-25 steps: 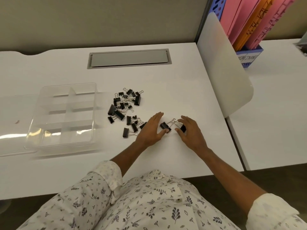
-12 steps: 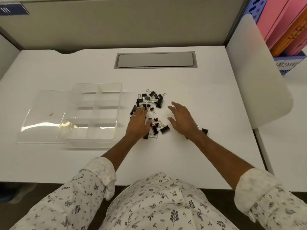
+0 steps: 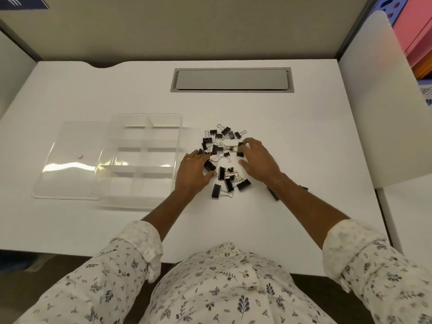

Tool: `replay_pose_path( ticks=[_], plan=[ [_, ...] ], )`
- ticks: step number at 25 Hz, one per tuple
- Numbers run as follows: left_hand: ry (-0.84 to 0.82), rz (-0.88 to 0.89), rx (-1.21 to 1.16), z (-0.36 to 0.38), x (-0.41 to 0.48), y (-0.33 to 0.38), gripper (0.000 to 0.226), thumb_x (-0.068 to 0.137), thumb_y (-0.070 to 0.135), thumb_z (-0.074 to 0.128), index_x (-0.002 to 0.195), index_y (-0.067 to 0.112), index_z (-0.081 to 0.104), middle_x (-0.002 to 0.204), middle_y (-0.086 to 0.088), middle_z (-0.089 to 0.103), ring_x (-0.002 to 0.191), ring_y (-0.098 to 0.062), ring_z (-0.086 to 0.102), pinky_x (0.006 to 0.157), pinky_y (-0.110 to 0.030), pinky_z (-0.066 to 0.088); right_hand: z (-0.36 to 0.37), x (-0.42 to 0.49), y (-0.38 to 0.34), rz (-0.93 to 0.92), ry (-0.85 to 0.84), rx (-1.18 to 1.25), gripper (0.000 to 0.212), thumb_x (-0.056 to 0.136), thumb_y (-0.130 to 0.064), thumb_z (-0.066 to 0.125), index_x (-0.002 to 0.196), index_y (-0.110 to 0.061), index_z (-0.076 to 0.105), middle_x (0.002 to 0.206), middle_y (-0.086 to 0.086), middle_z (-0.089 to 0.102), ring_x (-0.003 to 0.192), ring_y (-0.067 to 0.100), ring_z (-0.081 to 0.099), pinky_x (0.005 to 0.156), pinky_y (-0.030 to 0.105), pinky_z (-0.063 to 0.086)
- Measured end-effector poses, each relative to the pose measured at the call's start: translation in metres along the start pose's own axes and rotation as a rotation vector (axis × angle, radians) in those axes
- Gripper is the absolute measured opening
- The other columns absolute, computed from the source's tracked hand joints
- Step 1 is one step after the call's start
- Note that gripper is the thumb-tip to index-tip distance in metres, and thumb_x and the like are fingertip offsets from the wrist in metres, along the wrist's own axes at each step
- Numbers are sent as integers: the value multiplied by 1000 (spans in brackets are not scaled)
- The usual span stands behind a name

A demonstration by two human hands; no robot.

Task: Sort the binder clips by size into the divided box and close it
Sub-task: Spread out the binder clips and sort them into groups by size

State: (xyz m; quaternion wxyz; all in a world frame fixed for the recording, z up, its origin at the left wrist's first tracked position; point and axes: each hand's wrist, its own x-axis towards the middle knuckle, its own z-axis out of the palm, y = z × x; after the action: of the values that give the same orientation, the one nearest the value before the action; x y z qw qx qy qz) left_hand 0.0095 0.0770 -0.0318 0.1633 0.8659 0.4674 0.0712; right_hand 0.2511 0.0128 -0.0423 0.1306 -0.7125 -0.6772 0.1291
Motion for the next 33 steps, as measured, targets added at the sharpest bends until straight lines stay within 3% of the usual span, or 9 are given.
replay_pose_path(
  ticks=[4,7,10,13,18,21,25,29,33],
  plan=[
    [76,3,-17,4,1,0,51,83,39,74,127,13,66,127,-6,70,130,-25,55,114,-47,38,-1,-7,13,96,19,171,17,93,-18,68,103,-9,58,141,7,49,120,28,53,88,41,52],
    [126,-12,-65,-1,0,7,50,83,34,76,127,12,65,123,-7,70,122,-27,59,109,-43,42,-10,-17,24,106,3,235,23,91,-22,70,110,-14,58,119,1,59,105,24,56,84,36,47],
    [137,-67,-181,-7,-1,20,51,85,33,71,132,14,60,124,-6,68,119,-26,56,98,-39,48,-23,-28,36,211,43,368,38,86,-31,77,119,-20,61,118,-3,65,103,19,62,90,34,50],
    [142,-151,-311,-9,-1,36,48,89,34,64,133,18,57,125,-1,62,121,-20,49,92,-32,44,-44,-34,42,278,71,486,36,85,-33,80,116,-20,69,108,-6,73,97,14,68,88,28,53],
    [171,-184,-396,-8,-1,54,40,92,35,60,129,17,61,118,-1,62,119,-17,48,95,-31,44,-69,-30,17,240,-86,520,26,101,-32,56,118,-19,72,96,-1,73,89,21,67,83,34,53],
    [172,-190,-410,-5,-4,55,42,92,37,60,130,19,60,119,1,62,119,-15,48,93,-27,42,-61,-32,6,349,-140,802,30,105,-30,48,123,-13,66,84,-8,65,87,17,60,89,40,57],
    [193,-196,-385,-6,-11,48,42,91,36,62,127,16,61,117,0,64,119,-17,48,93,-30,45,-45,-35,0,406,-153,957,27,105,-31,48,124,-17,61,90,0,60,89,14,58,97,44,57],
    [189,-229,-392,-5,-16,44,43,90,36,64,128,16,59,119,-1,63,120,-18,48,93,-27,42,-43,-35,-3,417,-186,1052,27,107,-33,44,114,-19,67,103,-3,66,106,18,61,102,44,53],
    [122,-166,-434,1,-14,49,50,90,32,70,134,16,56,131,-4,60,129,-21,45,104,-32,38,-52,-42,6,396,-158,975,32,102,-40,57,122,-17,66,102,-3,63,94,12,57,97,38,53]
  ],
)
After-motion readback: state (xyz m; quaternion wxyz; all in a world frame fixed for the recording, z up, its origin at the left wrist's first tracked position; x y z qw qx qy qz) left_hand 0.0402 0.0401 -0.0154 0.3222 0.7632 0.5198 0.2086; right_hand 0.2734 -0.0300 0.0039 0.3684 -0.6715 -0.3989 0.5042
